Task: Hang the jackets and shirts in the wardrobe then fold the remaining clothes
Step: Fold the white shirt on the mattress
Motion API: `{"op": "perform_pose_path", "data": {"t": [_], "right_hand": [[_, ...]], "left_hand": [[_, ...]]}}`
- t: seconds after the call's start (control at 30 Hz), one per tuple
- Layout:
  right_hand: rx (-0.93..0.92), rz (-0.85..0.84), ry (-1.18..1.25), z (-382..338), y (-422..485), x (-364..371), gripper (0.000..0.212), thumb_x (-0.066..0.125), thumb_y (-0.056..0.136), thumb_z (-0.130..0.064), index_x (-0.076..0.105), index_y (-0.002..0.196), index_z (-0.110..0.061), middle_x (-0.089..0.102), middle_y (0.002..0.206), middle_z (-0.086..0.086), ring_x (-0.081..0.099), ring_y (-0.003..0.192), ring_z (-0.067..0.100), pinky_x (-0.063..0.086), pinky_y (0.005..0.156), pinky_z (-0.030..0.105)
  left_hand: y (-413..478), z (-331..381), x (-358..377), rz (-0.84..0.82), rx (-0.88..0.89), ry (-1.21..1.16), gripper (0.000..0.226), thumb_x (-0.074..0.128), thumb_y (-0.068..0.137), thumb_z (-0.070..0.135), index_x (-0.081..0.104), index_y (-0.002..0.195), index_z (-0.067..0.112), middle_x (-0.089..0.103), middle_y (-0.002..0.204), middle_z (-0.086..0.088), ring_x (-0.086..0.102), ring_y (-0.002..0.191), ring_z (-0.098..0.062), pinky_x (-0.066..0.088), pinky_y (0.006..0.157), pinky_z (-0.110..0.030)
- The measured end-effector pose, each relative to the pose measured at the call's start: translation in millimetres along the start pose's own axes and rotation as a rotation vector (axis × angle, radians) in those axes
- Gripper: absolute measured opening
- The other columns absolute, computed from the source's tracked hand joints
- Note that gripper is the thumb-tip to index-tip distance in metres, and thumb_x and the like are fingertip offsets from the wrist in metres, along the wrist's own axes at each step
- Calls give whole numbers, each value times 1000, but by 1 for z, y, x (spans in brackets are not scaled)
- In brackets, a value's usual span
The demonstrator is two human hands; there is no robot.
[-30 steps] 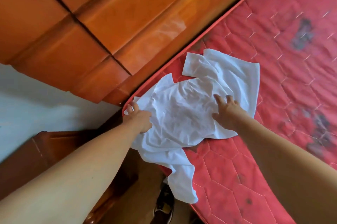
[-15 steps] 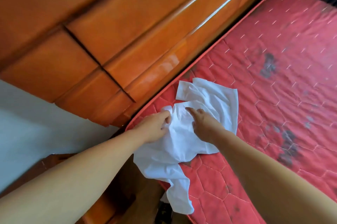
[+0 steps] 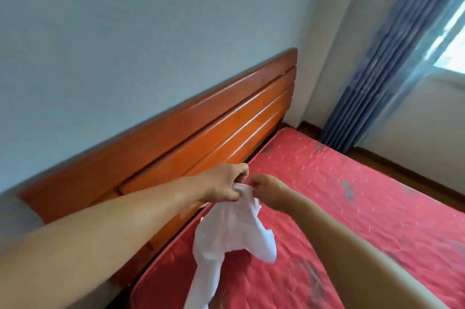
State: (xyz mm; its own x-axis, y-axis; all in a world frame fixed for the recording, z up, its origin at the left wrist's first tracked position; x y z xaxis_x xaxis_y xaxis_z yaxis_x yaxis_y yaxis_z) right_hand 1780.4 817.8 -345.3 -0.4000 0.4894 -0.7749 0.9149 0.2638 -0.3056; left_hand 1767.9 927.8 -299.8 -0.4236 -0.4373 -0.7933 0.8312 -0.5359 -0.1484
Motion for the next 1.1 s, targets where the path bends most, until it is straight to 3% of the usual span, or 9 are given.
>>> {"op": "perform_pose_path", "data": {"t": [0.07,0.23,0.33,0.5,0.67,0.77,0.93,1.03,1.1], "right_hand": [[-4,9,-50,-13,-28,-40,26,55,89,-9,54,74,-30,54,77,-10,52,83,16,40,68,26],[-3,77,-147,-38,-108,-125,6,59,94,-17,62,93,-22,57,89,-6,51,86,14,41,78,29],[18,263,-67,-39,-155,-192,21,59,95,-16,57,77,-27,54,79,-8,50,82,15,43,74,33],[43,596,126,-27,-251,-304,15,63,98,-15,63,84,-11,56,81,7,47,77,19,38,69,33],[90,760,257,7,-347,-362,19,65,95,-14,59,77,-16,55,75,4,47,68,17,36,59,28],[104,790,311,24,-386,-377,12,72,88,-14,62,83,-14,63,83,11,55,71,22,43,59,30],[141,871,112,52,-445,-406,15,71,90,-20,64,91,-7,64,86,11,57,76,21,46,68,33],[280,913,-282,72,-479,-425,14,68,92,-31,61,85,-22,61,90,5,56,84,25,44,72,33],[325,966,-344,83,-502,-434,11,64,93,-32,61,85,-25,65,95,5,60,89,27,45,75,34]], "left_hand": [[1,40,-30,25,64,43,23,65,78,14,46,87,25,55,76,4,45,65,-13,37,58,-25],[-7,134,-85,42,209,65,27,68,80,13,54,101,25,62,84,7,56,70,-9,43,62,-19],[-16,187,-113,73,280,101,28,72,83,20,60,108,24,64,85,8,58,71,-7,47,64,-22],[-16,225,-142,34,309,252,16,72,85,42,65,90,29,62,79,13,59,74,-11,44,64,-26],[-3,268,-164,62,342,172,12,74,88,30,63,93,31,61,86,6,60,79,-13,48,69,-26],[4,310,-162,37,401,83,13,75,87,28,66,95,27,62,88,0,62,83,-19,52,70,-28],[3,378,-121,-250,378,-141,38,76,85,46,66,113,23,64,99,-1,62,93,-17,53,83,-32],[3,420,-92,-356,348,-219,21,65,92,48,72,100,30,64,96,1,60,90,-14,52,85,-33],[0,452,-64,-442,370,-174,15,60,100,35,73,94,31,63,93,3,59,87,-13,50,82,-33]]}}
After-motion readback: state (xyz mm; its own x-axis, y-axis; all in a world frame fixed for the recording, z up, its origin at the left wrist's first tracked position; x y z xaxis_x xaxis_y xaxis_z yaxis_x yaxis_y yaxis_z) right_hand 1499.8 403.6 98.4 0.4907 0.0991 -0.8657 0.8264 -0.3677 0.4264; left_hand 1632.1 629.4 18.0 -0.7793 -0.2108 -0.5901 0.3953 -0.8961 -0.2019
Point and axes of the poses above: each hand's wrist, its own y-axis towards the middle knuckle, its own x-axis out of the palm, z = x × y, the point moved 10 cm from there along y, towards the middle knuckle
